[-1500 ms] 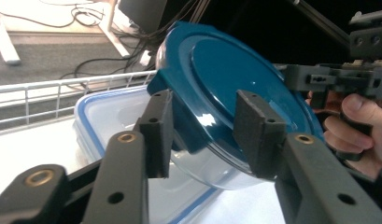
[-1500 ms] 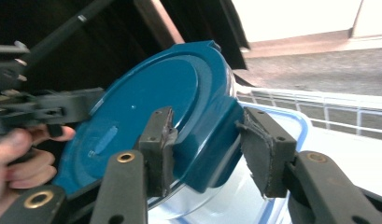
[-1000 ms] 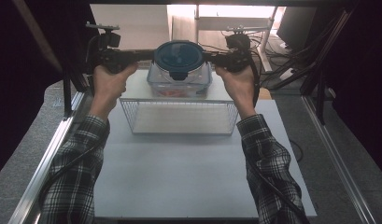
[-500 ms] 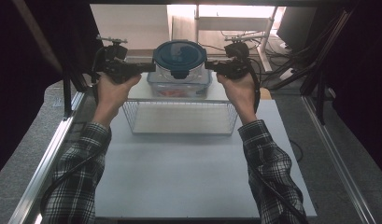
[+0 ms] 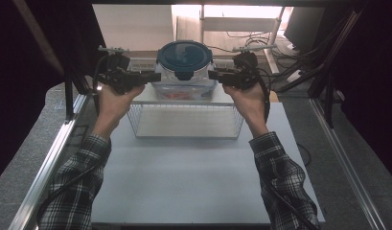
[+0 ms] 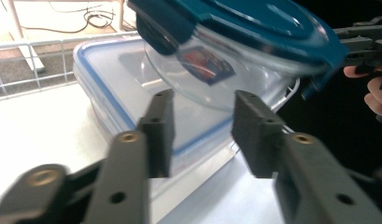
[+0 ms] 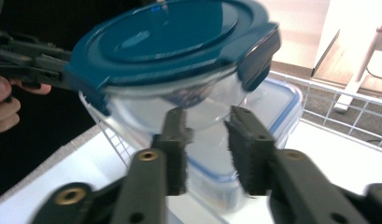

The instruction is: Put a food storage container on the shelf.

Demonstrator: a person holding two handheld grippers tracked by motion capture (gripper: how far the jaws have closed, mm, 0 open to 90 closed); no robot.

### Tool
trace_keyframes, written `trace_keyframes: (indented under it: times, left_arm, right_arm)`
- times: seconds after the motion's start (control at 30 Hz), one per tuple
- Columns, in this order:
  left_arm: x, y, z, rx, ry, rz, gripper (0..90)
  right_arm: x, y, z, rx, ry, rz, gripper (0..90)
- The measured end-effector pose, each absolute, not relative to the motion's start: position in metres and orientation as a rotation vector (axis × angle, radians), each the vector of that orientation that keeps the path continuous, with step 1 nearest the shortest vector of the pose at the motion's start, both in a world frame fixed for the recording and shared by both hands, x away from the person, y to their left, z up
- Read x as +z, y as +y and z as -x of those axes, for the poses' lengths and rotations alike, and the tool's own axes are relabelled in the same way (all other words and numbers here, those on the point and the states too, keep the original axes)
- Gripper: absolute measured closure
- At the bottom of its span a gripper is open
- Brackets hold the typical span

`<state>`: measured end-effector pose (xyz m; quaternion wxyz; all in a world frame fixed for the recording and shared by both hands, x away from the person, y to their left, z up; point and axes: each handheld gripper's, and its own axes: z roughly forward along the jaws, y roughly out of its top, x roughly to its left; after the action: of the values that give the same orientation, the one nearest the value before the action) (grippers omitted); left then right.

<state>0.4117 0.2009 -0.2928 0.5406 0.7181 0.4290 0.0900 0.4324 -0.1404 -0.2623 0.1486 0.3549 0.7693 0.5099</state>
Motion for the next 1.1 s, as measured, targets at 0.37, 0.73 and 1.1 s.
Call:
trace_keyframes:
  times: [0.37, 0.73, 1.1]
  left_arm:
    - [-0.322, 0.193, -0.369, 0.305, 0.926, -1.765, 27.1]
    - [-0.348, 0.184, -0.337, 0.317, 0.882, -1.842, 16.9]
    - [-0.378, 0.176, -0.298, 0.319, 0.856, -1.872, 9.3]
  right_arm:
    - [-0.296, -0.143, -0.396, 1.468, 2.294, -0.906, 34.3]
    - [-0.327, -0.152, -0.369, 1.441, 2.333, -0.849, 18.3]
    - [-0.354, -0.160, -0.337, 1.425, 2.378, -0.814, 8.7]
